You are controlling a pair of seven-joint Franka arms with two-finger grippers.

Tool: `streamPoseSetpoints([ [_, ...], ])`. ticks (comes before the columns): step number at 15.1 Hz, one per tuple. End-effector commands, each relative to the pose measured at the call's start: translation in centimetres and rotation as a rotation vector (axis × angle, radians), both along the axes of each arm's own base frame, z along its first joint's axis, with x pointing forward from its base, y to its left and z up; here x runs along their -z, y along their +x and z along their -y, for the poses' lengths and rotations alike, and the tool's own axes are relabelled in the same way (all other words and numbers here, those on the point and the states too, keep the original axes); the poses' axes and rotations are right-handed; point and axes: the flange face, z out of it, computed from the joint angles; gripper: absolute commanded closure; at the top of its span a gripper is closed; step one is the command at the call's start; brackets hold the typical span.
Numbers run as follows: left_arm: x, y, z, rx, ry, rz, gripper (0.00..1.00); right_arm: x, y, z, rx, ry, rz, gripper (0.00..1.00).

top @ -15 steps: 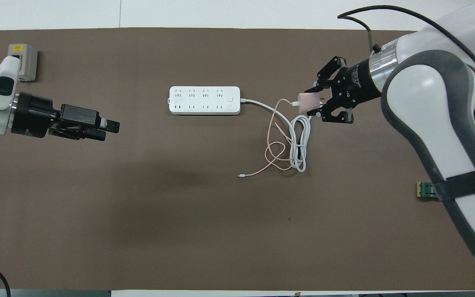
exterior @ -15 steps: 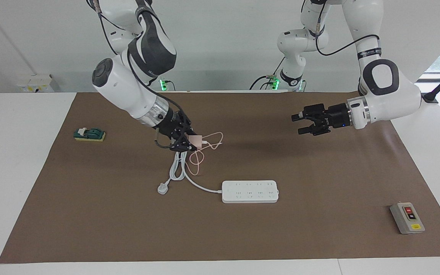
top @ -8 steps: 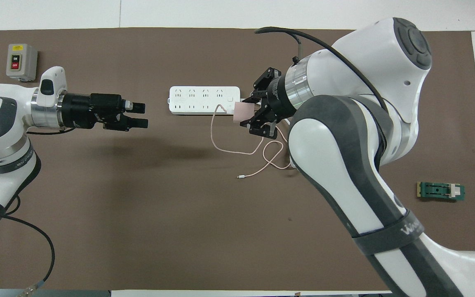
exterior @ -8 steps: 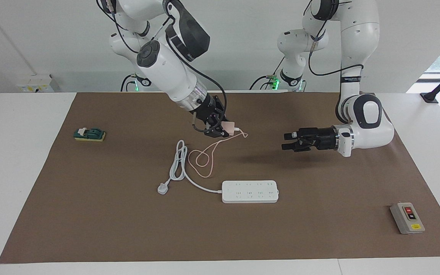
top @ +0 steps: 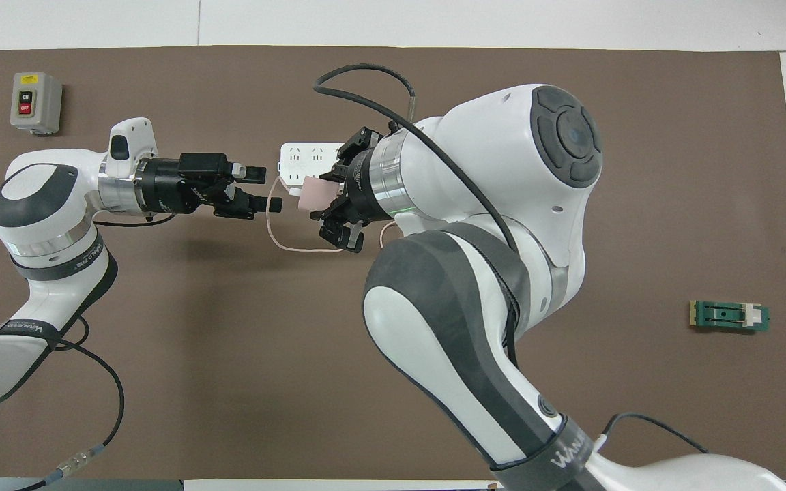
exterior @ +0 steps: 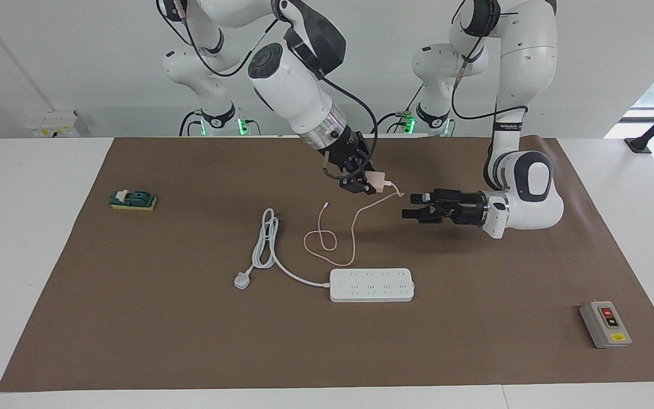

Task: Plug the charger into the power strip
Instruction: 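Lift the charger with the right gripper while the left gripper reaches forward, then pass the charger from the right gripper into the left gripper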

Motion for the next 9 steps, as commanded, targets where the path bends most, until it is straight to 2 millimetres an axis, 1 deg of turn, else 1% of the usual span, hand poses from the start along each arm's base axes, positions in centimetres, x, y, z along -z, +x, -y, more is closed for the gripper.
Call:
streamPoseSetpoints([
  [1, -1.1, 0.0, 0.6, 0.04, -0.047, 0.008, 0.0, 0.1, 0.6, 0.3, 0.022, -0.006, 0.004, 1.0],
  [4, -2.2, -0.2, 0.7, 0.055, -0.059, 0.009, 0.0, 0.9, 0.7, 0.5, 0.023, -0.011, 0.015, 1.0],
  [6, -3.6, -0.4, 0.8, 0.049, -0.052, 0.03, 0.0, 1.9, 0.5, 0.7, -0.018, -0.029, 0.044, 1.0],
  [7, -3.8, -0.4, 1.3, 0.043, -0.038, 0.038, 0.0, 2.4, 0.4, 0.8, -0.049, -0.039, 0.055, 1.0],
  [8, -4.1, -0.5, 2.6, 0.041, -0.02, 0.048, 0.0, 2.9, 0.2, 1.0, -0.069, -0.046, 0.06, 1.0],
  [9, -4.1, -0.5, 3.2, 0.03, -0.008, 0.051, 0.0, 3.2, 0.1, 1.1, -0.091, -0.052, 0.069, 1.0],
])
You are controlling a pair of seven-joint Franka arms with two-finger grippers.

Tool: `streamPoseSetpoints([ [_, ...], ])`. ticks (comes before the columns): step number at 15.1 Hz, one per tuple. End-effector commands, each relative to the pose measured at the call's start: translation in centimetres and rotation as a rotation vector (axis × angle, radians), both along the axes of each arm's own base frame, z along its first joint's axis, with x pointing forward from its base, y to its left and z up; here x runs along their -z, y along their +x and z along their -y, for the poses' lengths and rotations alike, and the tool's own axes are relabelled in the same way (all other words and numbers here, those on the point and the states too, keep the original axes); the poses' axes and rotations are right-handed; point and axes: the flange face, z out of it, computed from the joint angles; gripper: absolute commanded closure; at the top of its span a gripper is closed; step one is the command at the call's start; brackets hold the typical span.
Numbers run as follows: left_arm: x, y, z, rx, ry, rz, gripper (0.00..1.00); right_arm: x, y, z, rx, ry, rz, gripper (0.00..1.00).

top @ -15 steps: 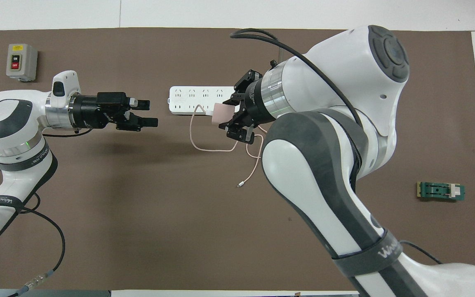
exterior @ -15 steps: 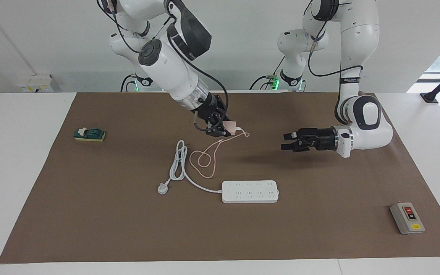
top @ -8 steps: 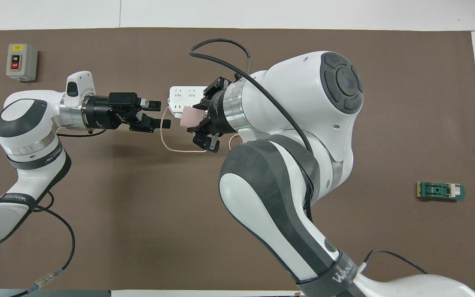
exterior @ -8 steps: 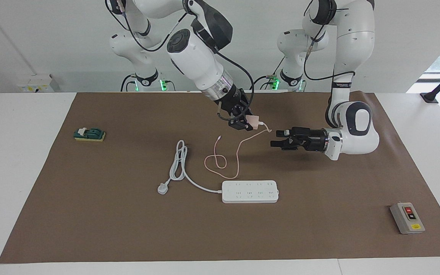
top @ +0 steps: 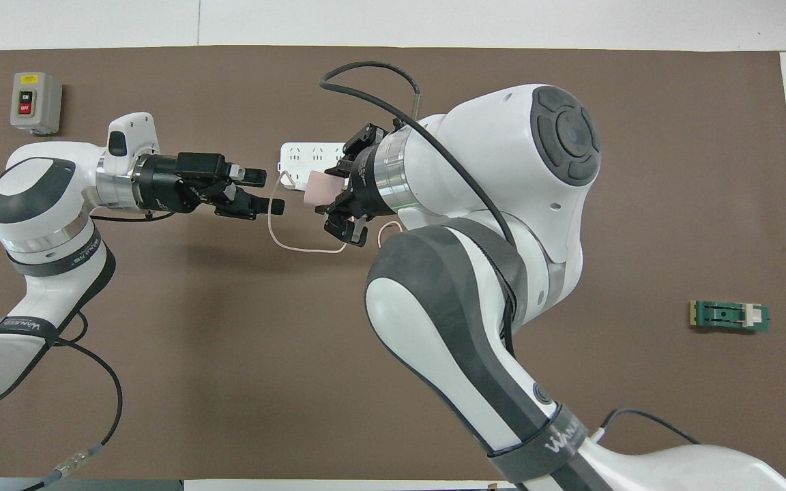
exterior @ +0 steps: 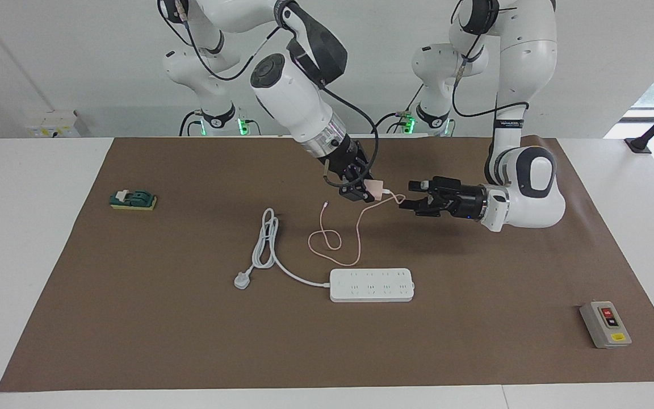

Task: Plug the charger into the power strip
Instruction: 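Pass the charger from the right gripper into the left gripper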

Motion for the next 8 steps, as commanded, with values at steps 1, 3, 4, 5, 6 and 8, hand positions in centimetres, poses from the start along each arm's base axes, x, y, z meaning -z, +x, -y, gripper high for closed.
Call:
streamPoseSetpoints([
  [1, -1.2, -0.5, 2.8, -0.026, 0.035, 0.011, 0.0, 1.3, -0.4, 0.6, -0.065, -0.026, 0.047, 1.0],
  [3, -0.8, -0.8, 4.1, -0.032, 0.038, 0.004, 0.0, 1.9, -0.7, 0.6, -0.099, -0.036, 0.057, 1.0],
  [4, -0.6, -0.9, 4.3, -0.036, 0.044, 0.004, 0.0, 1.8, -0.7, 0.7, -0.105, -0.036, 0.061, 1.0],
  [5, -0.5, -1.2, 4.7, -0.028, 0.045, 0.004, 0.0, 1.8, -0.7, 0.7, -0.109, -0.036, 0.063, 1.0],
  [6, -0.4, -1.4, 4.9, -0.025, 0.045, 0.005, 0.0, 1.8, -0.7, 0.7, -0.109, -0.036, 0.063, 1.0],
  [8, -0.1, -2.1, 5.6, -0.012, 0.047, 0.012, 0.0, 1.7, -0.7, 0.7, -0.109, -0.035, 0.064, 1.0],
])
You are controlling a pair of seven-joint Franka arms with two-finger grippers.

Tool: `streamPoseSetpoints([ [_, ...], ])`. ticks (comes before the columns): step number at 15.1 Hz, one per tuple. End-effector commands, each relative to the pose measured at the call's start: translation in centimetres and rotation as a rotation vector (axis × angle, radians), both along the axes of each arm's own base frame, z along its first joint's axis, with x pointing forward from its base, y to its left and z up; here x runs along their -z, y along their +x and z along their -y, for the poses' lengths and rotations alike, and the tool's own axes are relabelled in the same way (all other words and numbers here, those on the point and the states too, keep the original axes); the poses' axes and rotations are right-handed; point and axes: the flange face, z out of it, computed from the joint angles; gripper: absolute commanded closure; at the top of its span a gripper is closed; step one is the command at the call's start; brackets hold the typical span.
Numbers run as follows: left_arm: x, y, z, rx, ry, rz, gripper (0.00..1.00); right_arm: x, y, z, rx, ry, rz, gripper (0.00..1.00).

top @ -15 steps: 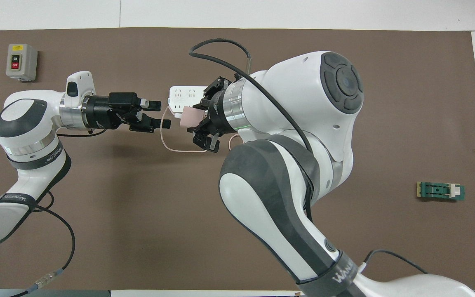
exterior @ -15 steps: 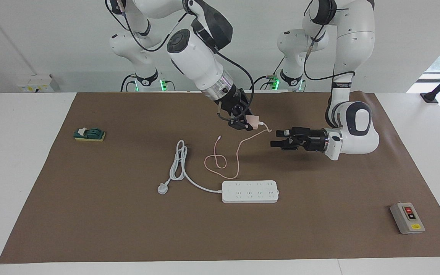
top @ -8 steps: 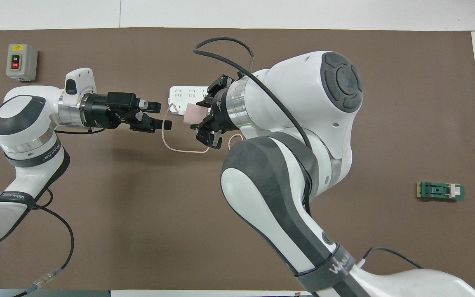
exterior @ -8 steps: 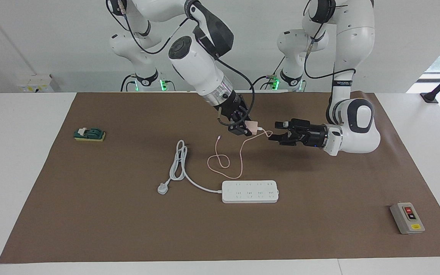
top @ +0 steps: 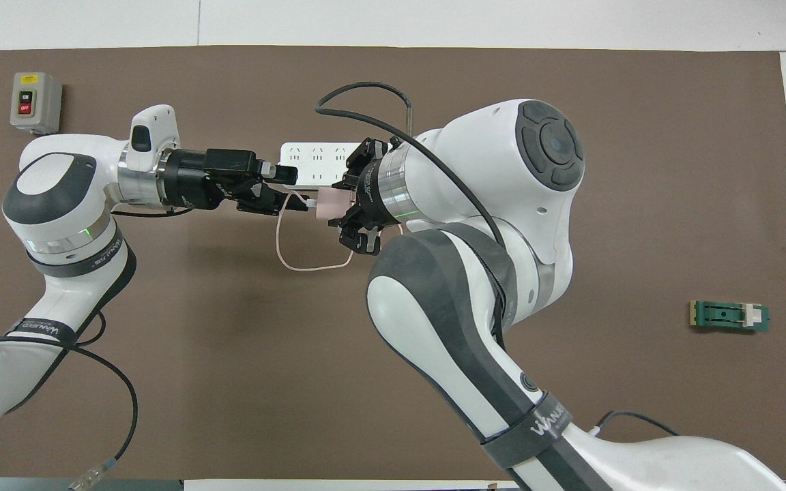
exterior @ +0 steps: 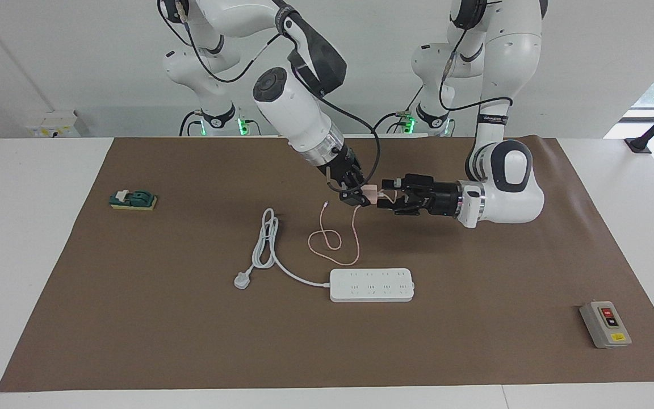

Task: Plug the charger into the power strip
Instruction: 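Pass the charger from the right gripper into the left gripper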

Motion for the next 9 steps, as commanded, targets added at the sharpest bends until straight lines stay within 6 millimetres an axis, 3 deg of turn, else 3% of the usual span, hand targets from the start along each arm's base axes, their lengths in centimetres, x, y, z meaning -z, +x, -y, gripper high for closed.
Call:
streamPoseSetpoints([
  [1, 0.39, -1.5, 0.29, -0.016, 0.003, 0.0, 0.0, -0.34, -0.42, 0.43, -0.01, -0.005, 0.03, 1.0],
  [4, 1.24, -2.44, 0.1, -0.021, 0.003, 0.009, 0.0, -0.34, -0.36, 0.52, -0.008, -0.005, 0.03, 1.0],
  [9, 1.11, -2.24, 0.04, -0.043, -0.011, 0.031, 0.02, -0.35, -0.36, 0.51, -0.006, -0.003, 0.028, 1.0],
])
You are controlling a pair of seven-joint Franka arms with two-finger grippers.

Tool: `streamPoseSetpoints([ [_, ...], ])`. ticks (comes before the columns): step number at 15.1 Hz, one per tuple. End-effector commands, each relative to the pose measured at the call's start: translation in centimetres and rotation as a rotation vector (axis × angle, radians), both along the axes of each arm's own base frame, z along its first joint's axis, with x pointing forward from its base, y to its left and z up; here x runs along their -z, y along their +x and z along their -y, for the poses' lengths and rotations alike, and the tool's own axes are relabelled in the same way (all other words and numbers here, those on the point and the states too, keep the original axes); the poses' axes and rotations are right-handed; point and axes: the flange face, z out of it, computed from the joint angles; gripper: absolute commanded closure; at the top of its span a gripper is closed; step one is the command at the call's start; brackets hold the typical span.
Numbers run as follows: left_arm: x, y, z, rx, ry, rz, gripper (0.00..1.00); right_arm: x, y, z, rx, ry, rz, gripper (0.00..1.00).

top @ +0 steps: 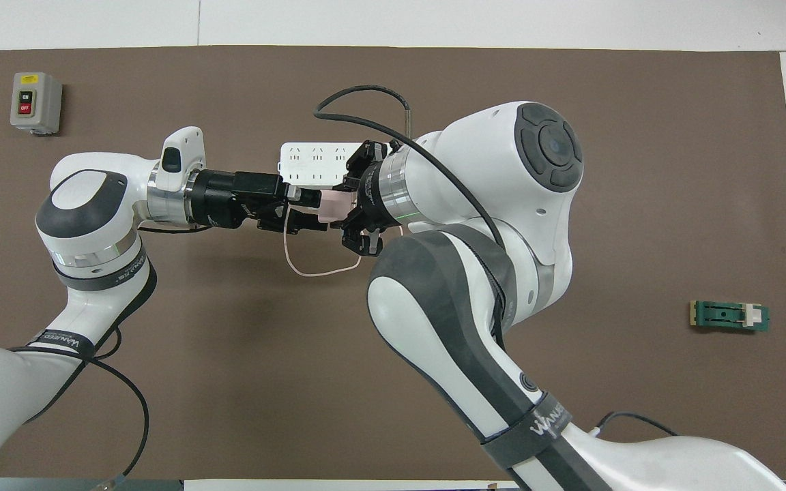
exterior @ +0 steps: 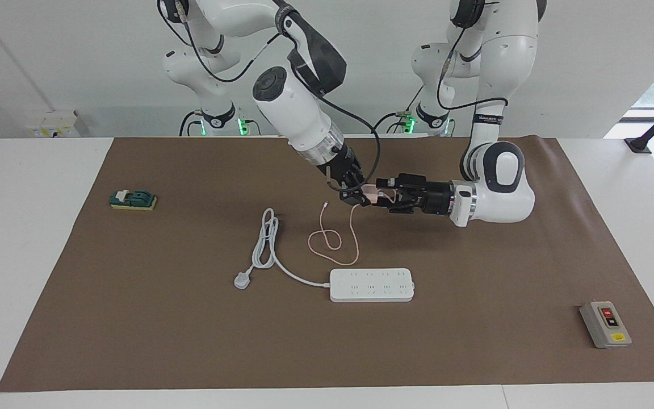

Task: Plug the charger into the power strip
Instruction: 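Pass the charger from the right gripper into the left gripper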

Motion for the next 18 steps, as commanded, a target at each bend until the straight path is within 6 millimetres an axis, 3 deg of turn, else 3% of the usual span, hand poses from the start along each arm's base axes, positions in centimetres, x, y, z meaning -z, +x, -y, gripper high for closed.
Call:
streamPoseSetpoints([
  [1, -0.54, -0.69, -0.1, -0.041, -0.011, 0.032, 0.07, -0.25, -0.34, 0.5, -0.006, -0.003, 0.027, 1.0],
  [7, -0.3, -0.98, 0.13, -0.036, -0.026, 0.12, 0.35, -0.22, -0.37, 0.49, -0.008, -0.006, 0.025, 1.0],
  [10, -0.19, -0.94, 0.07, -0.041, -0.021, 0.121, 0.77, -0.25, -0.34, 0.5, -0.007, -0.005, 0.028, 1.0],
  [12, -0.04, -0.81, -0.12, -0.053, -0.014, 0.128, 0.95, -0.25, -0.34, 0.5, -0.006, -0.003, 0.027, 1.0],
  [13, 0.0, -0.77, -0.16, -0.056, -0.011, 0.14, 1.0, -0.25, -0.34, 0.5, -0.007, -0.005, 0.028, 1.0],
  [18, -0.07, -0.75, -0.14, -0.054, -0.014, 0.146, 1.0, -0.2, -0.38, 0.49, -0.008, -0.006, 0.024, 1.0],
])
